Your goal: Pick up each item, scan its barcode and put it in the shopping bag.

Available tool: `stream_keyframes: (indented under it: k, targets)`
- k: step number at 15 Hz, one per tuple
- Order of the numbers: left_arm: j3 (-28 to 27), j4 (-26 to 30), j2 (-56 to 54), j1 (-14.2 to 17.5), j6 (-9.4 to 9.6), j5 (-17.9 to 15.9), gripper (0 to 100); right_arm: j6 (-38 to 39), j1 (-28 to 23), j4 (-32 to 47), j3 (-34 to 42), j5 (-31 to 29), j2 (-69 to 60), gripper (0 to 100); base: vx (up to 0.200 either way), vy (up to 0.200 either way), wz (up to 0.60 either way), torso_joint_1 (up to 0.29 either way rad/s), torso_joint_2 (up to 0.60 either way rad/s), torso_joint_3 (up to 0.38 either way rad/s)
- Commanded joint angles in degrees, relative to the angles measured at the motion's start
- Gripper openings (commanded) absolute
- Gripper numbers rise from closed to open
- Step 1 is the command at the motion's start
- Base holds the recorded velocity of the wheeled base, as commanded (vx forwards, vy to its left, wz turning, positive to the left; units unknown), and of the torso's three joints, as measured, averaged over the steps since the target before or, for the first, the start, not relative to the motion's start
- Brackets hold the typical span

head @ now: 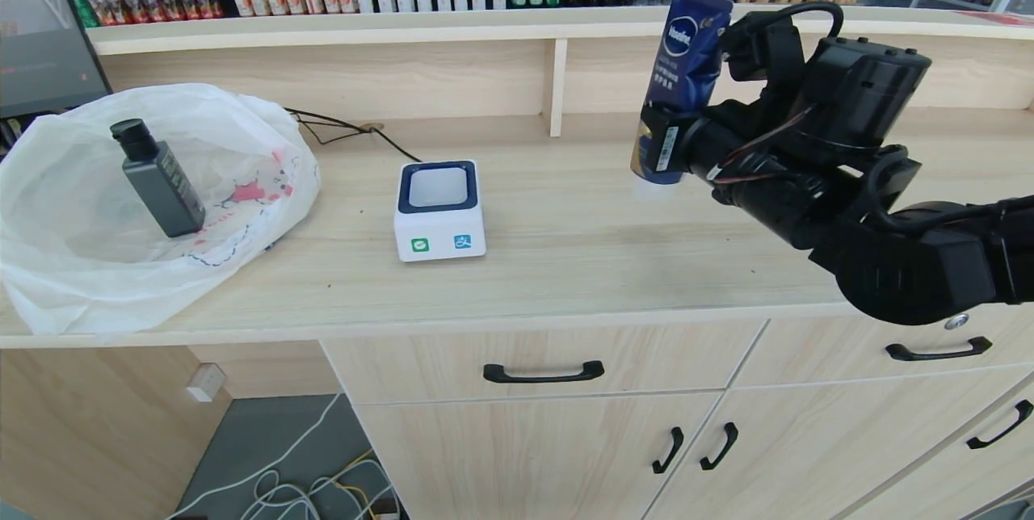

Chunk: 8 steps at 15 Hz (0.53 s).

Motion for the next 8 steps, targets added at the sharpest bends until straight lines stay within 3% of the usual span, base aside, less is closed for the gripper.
stream_keyframes:
  k: [1,6,8]
  targets:
    - [0.0,0.0,0.0,0.0,-0.03,0.1,100,-0.4,1.9,0.0,3.1,-0.2,-4.8,0,0.000,0.000,0.00,0.000,0.00,0.000]
    - [0.0,0.0,0.0,0.0,-0.03,0.0,100,-5.1,7.2,-4.7,15.9,0.4,-13.0,0,0.000,0.000,0.00,0.000,0.00,0.000]
    - [0.0,0.0,0.0,0.0,-0.03,0.1,100,-7.2,9.1,-10.9,21.1,0.4,-14.0,0,0.000,0.000,0.00,0.000,0.00,0.000]
